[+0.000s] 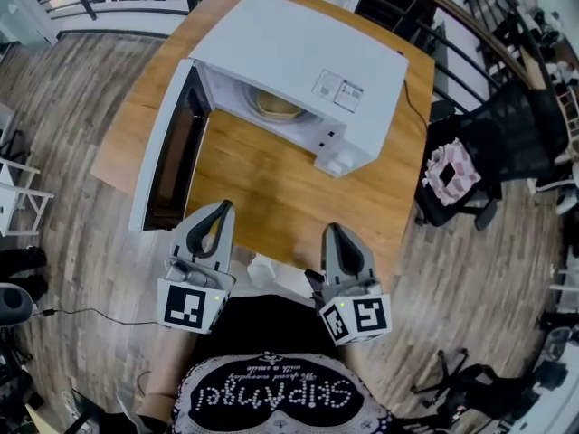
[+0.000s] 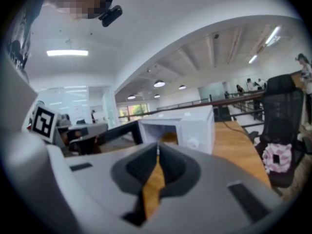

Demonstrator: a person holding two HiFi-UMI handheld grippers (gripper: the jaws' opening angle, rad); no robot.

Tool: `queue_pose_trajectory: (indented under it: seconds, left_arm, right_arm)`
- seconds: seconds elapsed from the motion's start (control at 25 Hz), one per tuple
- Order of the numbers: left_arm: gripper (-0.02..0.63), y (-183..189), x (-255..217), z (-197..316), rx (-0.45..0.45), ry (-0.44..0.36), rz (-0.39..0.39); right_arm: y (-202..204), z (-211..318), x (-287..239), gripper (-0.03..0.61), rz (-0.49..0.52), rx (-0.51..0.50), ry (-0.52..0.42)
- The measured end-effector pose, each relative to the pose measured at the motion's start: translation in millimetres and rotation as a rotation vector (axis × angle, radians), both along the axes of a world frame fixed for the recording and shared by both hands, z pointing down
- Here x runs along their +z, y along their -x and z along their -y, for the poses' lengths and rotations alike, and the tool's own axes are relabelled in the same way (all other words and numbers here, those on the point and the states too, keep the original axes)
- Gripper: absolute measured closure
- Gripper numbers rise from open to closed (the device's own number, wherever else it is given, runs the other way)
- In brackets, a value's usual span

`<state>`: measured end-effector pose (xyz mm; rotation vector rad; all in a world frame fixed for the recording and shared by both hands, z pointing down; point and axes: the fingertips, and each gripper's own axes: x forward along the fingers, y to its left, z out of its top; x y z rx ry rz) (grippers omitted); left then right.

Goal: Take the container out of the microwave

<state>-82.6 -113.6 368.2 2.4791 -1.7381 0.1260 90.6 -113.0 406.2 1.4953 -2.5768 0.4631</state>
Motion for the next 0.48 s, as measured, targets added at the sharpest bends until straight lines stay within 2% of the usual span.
queue_pose_trajectory:
  seconds: [0.2,0.36,0.48]
  left_arm:
    - [0.584,-5.3,1.9,3.3,-0.013,0.011,-0.039]
    - [0.584,-3.8,-3.5,11.4,-0.036,-0.019,-0.057]
    - [0.584,-11.5,-4.8,14.9,-0.018,-0.022,-0.052]
  right_arm:
    - [-13.3,6.0,1.0,0.543,0.005,0.0,0.005]
    - [-23.9,7.8,-0.7,0.543,0.029,0.029,0.003]
    - [-31.1,10.0,-2.6,0.543,0.041,0.053,-0.004]
